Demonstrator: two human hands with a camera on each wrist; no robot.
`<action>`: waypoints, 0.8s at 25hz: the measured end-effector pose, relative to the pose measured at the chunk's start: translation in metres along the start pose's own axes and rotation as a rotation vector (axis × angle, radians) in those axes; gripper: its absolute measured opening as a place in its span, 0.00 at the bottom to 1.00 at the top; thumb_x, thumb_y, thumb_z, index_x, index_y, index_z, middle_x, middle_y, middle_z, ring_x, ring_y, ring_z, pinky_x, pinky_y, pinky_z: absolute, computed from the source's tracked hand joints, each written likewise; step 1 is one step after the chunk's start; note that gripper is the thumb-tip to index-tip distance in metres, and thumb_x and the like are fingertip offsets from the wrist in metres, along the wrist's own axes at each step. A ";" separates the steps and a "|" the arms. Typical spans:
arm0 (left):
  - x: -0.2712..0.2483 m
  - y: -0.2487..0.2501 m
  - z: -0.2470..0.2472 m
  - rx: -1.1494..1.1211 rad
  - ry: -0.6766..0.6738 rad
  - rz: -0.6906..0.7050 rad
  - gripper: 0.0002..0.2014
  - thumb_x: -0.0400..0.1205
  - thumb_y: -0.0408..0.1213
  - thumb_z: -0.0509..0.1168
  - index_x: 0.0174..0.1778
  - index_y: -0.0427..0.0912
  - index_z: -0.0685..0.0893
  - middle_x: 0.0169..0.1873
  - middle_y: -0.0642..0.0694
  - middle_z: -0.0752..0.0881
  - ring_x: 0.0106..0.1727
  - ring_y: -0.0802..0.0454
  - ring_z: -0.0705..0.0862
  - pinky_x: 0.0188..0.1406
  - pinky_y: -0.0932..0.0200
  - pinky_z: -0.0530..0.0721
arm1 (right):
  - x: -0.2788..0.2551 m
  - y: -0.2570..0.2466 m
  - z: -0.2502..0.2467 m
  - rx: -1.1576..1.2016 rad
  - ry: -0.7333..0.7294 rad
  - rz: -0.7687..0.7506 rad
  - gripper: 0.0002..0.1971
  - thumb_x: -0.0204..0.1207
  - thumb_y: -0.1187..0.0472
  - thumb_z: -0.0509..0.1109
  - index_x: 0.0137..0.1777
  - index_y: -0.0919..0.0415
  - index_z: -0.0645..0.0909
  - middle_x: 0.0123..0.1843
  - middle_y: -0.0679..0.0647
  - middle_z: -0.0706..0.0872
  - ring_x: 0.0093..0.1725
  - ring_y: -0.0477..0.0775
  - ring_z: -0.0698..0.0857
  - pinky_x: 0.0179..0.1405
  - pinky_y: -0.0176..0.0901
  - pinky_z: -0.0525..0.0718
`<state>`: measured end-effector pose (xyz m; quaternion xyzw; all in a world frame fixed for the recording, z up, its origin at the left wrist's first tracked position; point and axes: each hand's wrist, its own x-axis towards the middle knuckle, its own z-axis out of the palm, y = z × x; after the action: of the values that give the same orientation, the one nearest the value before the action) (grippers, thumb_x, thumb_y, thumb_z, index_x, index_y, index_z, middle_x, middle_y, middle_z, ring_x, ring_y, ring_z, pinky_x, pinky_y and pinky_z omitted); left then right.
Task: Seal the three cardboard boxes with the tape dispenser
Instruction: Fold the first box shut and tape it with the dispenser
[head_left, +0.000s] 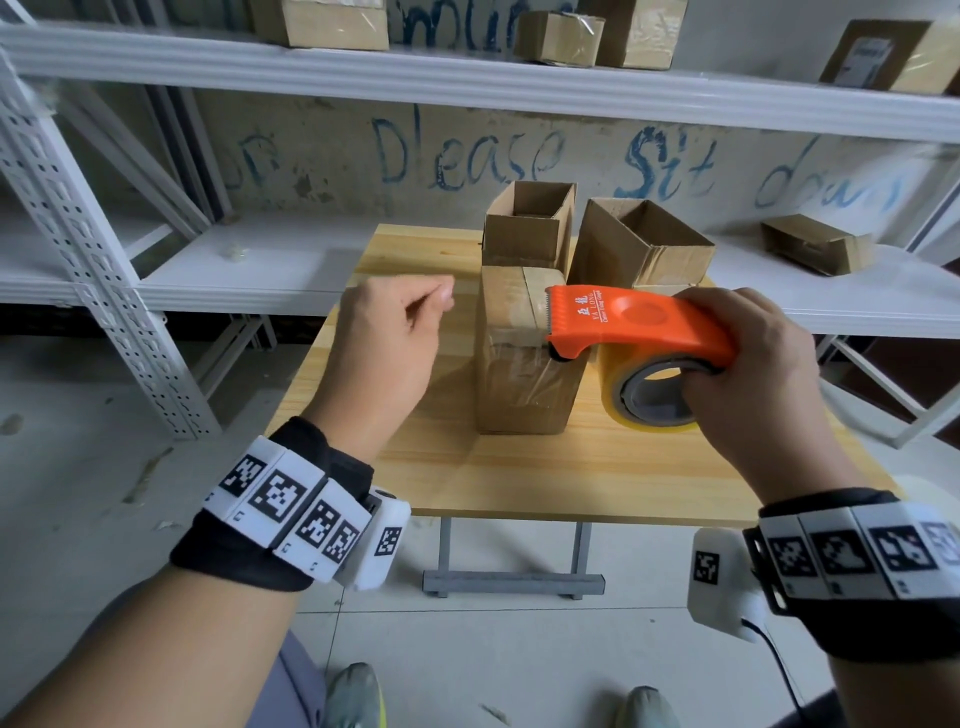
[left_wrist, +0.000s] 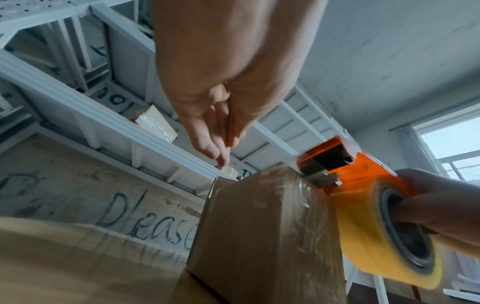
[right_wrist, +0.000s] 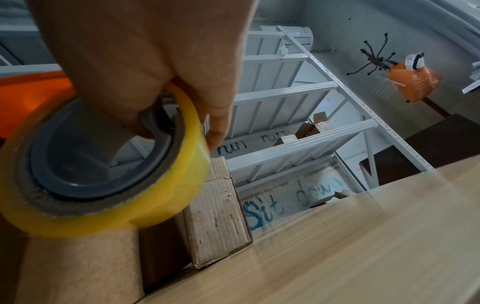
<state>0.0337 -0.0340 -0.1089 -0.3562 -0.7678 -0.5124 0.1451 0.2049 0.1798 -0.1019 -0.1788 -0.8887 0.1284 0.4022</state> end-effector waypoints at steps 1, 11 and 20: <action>-0.001 0.003 0.002 0.004 -0.096 0.058 0.16 0.88 0.32 0.63 0.71 0.43 0.85 0.66 0.51 0.88 0.67 0.63 0.85 0.67 0.76 0.77 | 0.000 -0.001 0.000 0.004 0.001 -0.003 0.29 0.55 0.81 0.70 0.58 0.62 0.85 0.46 0.50 0.79 0.44 0.48 0.73 0.46 0.13 0.65; 0.003 -0.002 0.001 0.061 -0.581 0.167 0.13 0.85 0.47 0.68 0.61 0.52 0.92 0.73 0.71 0.79 0.75 0.73 0.75 0.79 0.54 0.74 | -0.002 -0.003 0.006 0.033 -0.021 -0.009 0.26 0.57 0.81 0.71 0.56 0.63 0.84 0.45 0.51 0.80 0.40 0.44 0.72 0.42 0.14 0.67; 0.010 0.012 -0.006 0.099 -0.690 0.093 0.11 0.86 0.48 0.69 0.45 0.74 0.87 0.70 0.73 0.81 0.74 0.79 0.72 0.82 0.57 0.70 | -0.003 0.011 0.000 -0.043 -0.076 -0.021 0.25 0.57 0.80 0.69 0.55 0.62 0.81 0.45 0.57 0.82 0.40 0.55 0.75 0.36 0.28 0.66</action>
<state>0.0343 -0.0329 -0.0918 -0.5356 -0.7784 -0.3170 -0.0825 0.2090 0.1885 -0.1081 -0.1731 -0.9077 0.1118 0.3655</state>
